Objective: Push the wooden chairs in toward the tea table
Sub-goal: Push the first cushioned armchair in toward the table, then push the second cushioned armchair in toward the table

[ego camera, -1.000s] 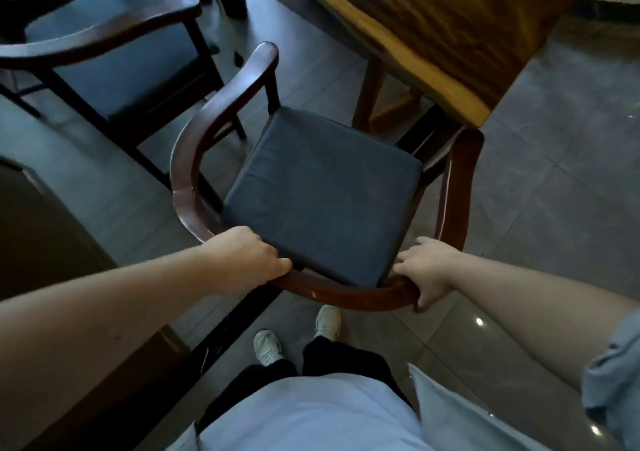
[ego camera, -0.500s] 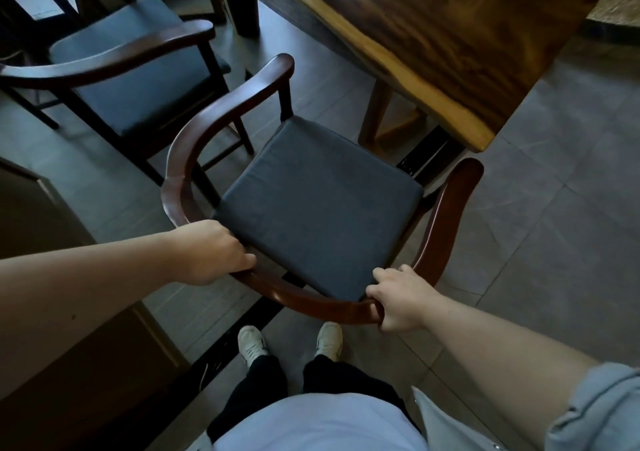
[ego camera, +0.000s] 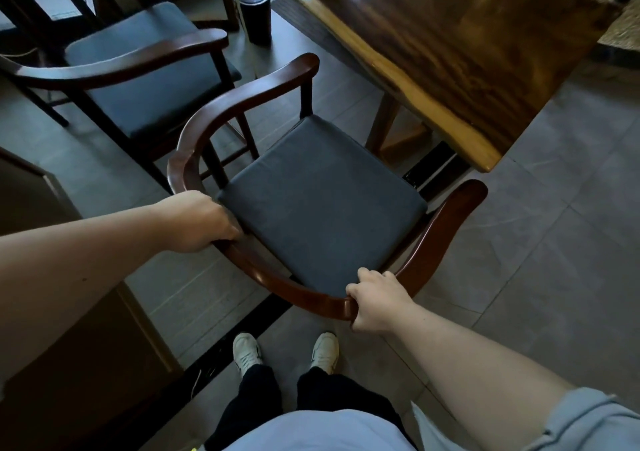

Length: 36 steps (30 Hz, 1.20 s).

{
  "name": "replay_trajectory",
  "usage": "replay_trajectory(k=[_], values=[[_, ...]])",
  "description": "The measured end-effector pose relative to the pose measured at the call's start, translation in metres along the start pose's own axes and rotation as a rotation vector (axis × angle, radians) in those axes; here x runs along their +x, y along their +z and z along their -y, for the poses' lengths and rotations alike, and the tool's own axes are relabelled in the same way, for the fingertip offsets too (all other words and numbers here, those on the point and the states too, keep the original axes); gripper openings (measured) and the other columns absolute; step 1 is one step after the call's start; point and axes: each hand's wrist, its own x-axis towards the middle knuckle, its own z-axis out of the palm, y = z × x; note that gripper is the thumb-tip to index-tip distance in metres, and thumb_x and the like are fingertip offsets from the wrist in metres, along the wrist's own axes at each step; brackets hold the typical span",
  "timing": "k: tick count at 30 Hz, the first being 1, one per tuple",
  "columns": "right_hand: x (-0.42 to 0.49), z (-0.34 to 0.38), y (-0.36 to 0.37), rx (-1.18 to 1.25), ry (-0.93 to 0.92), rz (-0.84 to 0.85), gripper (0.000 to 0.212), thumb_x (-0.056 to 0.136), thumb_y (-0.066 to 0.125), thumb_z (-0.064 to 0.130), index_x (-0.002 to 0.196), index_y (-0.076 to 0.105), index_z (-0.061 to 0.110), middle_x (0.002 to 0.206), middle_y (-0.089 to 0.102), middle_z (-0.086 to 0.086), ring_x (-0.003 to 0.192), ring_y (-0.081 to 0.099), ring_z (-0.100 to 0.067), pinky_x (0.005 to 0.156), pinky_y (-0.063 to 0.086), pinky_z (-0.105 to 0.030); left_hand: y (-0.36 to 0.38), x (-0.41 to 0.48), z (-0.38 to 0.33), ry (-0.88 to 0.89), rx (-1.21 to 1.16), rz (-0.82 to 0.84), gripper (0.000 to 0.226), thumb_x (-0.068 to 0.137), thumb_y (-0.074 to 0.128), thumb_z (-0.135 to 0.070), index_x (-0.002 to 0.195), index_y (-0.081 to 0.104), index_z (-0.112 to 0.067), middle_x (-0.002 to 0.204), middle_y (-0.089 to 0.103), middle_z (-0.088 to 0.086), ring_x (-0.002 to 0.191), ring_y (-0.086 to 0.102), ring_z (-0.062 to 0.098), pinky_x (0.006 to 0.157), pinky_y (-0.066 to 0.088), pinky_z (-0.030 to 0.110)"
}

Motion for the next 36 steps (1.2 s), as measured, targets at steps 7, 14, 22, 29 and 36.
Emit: replay_trajectory(k=[7,14,22,29,36], values=[[0.003,-0.002,-0.005,-0.058,-0.019,0.065,0.051,0.07,0.066,0.052,0.111,0.056,0.023,0.103,0.047,-0.005,0.105,0.053,-0.031,0.086,0.039,-0.044,0.002,0.002,-0.013,-0.18,-0.015,-0.007,0.028,0.089,0.054,-0.022,0.115,0.057,-0.034,0.113,0.064,-0.013,0.11,0.057,0.013,0.1,0.042,0.036],[0.005,0.014,-0.075,-0.086,-0.251,-0.108,0.091,0.07,0.044,0.089,0.136,0.043,0.025,0.127,0.053,-0.006,0.115,0.051,-0.03,0.095,0.041,-0.046,-0.012,-0.043,-0.018,-0.475,-0.015,-0.211,0.048,0.081,0.057,-0.023,0.129,0.047,-0.027,0.12,0.061,0.0,0.115,0.054,0.023,0.094,0.048,0.04],[0.032,0.077,-0.166,-0.099,-0.472,-0.437,0.07,0.089,0.053,0.066,0.143,0.039,0.023,0.137,0.05,-0.006,0.118,0.05,-0.027,0.102,0.039,-0.043,-0.009,-0.106,-0.032,-0.749,-0.154,-0.42,0.05,0.085,0.061,-0.038,0.13,0.048,-0.022,0.119,0.063,0.002,0.108,0.058,0.023,0.085,0.05,0.039],[0.07,0.138,-0.22,-0.092,-0.555,-0.548,0.059,0.088,0.063,0.049,0.136,0.047,0.019,0.129,0.054,-0.01,0.111,0.055,-0.031,0.092,0.046,-0.043,-0.002,-0.153,-0.003,-0.85,-0.231,-0.53,0.042,0.089,0.056,-0.037,0.126,0.055,-0.016,0.114,0.066,0.004,0.103,0.061,0.023,0.082,0.054,0.038],[0.141,0.185,-0.263,-0.022,-0.513,-0.561,0.054,0.086,0.066,0.042,0.133,0.05,0.02,0.134,0.05,-0.008,0.107,0.058,-0.031,0.085,0.047,-0.041,0.03,-0.179,0.09,-0.92,-0.283,-0.529,0.039,0.088,0.053,-0.039,0.121,0.056,-0.018,0.111,0.066,0.002,0.099,0.061,0.021,0.08,0.054,0.037]])
